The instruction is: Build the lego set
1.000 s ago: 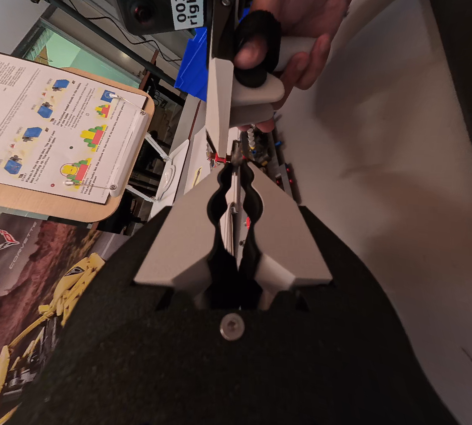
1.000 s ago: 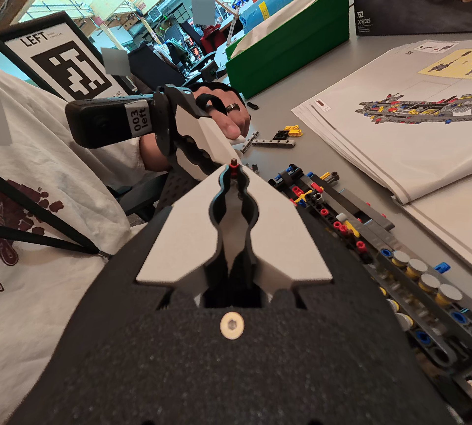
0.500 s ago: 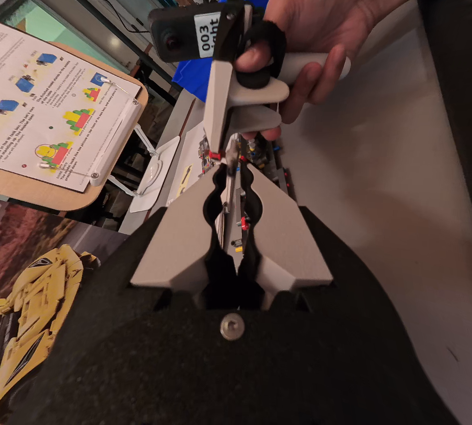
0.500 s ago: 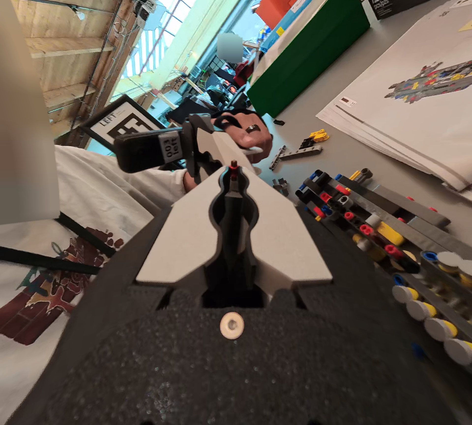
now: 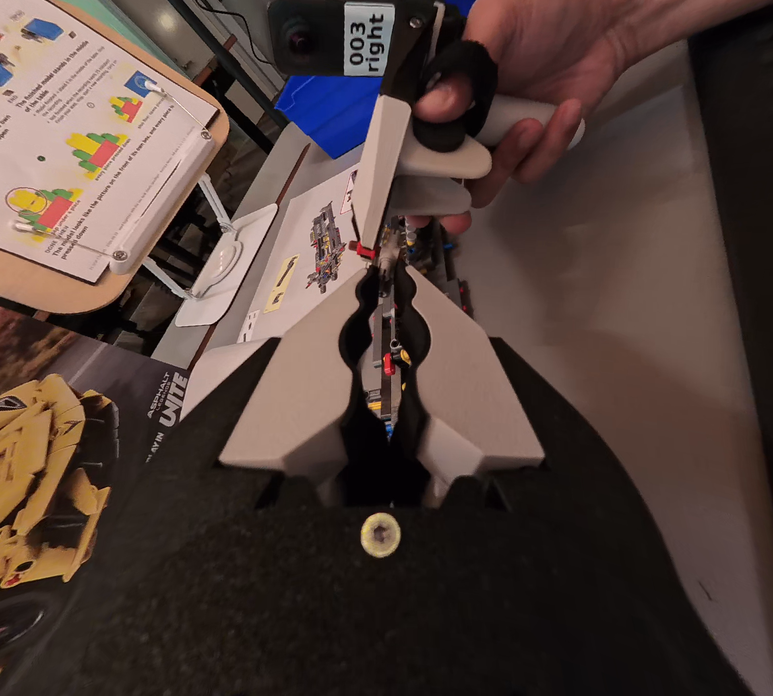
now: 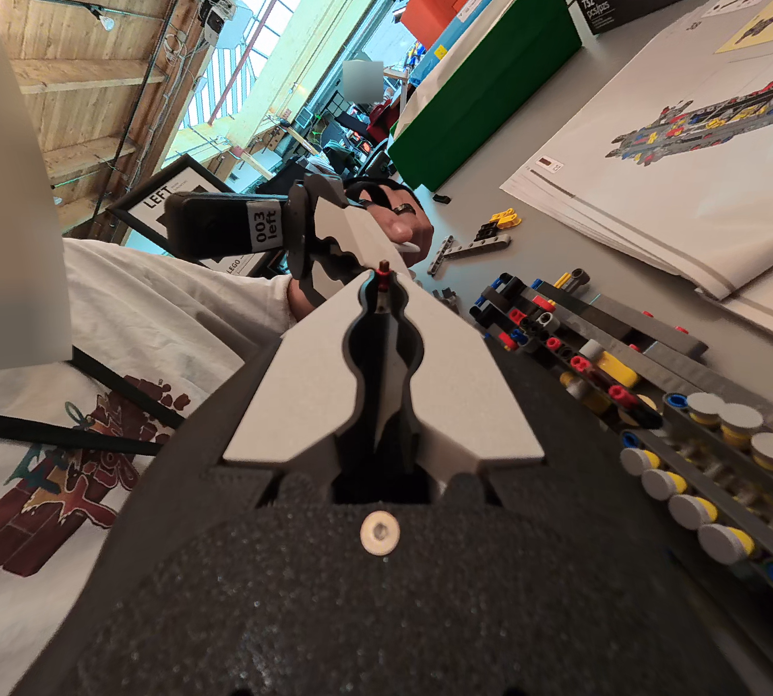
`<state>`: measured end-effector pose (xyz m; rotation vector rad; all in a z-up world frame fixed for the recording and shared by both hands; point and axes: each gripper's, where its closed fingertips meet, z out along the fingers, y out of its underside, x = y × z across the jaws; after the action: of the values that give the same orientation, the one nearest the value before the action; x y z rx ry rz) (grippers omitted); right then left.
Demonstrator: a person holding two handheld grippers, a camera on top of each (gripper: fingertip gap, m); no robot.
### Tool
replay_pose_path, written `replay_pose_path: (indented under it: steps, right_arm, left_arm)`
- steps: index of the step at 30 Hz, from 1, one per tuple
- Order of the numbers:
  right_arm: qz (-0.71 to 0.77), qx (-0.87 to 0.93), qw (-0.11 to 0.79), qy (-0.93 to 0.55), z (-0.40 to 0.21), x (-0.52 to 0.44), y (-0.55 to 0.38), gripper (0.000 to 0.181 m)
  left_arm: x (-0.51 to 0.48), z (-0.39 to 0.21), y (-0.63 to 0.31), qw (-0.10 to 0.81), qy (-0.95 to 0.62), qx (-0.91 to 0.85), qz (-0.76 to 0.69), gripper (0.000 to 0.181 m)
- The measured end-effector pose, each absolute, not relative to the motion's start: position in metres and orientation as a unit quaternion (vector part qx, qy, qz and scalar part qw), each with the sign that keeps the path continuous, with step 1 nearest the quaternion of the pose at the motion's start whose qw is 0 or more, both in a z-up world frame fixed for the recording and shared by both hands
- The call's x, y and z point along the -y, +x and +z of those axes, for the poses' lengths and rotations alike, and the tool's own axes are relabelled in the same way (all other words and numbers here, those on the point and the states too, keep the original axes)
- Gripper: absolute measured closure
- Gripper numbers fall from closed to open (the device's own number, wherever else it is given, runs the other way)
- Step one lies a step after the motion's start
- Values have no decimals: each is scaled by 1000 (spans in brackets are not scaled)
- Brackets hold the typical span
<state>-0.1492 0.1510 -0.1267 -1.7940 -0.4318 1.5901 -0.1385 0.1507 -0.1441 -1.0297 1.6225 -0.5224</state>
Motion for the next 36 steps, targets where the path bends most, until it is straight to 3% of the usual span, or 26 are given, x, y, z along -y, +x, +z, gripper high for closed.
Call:
replay_pose_path:
  steps: [7,11,14,16,30,36]
  right_arm:
    - [640,115,317,-690,-130,-160,-149,178]
    - [630,96,321,-701,-135,-165,-148,178]
    - [625,87,322,-706,-137,-167,-147,178]
    - [624,89,322,-706,-136,-167,-147,178]
    - [651,85,313,-686,-128,-161,-148,178]
    - [663,81,289,-686,-131,-157,-147,177]
  left_arm:
    - [-157,-147,-142,538,-439,-689,-205,176]
    - [-153,-153,-140,530,-440,-694,-211,160]
    - [-156,-155,-139,520,-458,-685,-225,162]
    - [-160,-151,-139,525,-467,-671,-236,174]
    - [-152,-142,-139,464,-501,-634,-363,175]
    - [-149,-145,-139,464,-493,-648,-350,175]
